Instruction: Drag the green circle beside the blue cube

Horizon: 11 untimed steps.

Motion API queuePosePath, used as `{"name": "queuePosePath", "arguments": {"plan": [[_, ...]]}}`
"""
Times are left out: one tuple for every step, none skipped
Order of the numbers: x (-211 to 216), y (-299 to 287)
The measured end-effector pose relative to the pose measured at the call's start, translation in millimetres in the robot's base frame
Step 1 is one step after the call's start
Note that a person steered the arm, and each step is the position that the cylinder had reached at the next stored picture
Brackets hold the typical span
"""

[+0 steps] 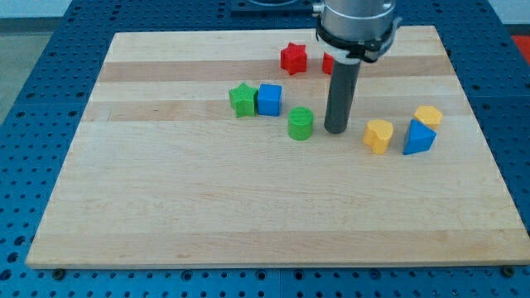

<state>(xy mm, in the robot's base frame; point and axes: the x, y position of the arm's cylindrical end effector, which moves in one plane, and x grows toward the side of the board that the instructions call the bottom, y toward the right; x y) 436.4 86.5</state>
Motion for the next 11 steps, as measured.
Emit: {"name": "queuePosePath", "arguments": {"plan": [[13.6, -17.8], [16.4, -48.4], [16.4, -61.6], [15.8, -61.6], [13.8, -61.6], [8.7, -61.6], [3.4, -61.6], [0.5, -61.6], [-4.2, -61.6], [-7.3, -61.6], [-7.4, -61.6]]}}
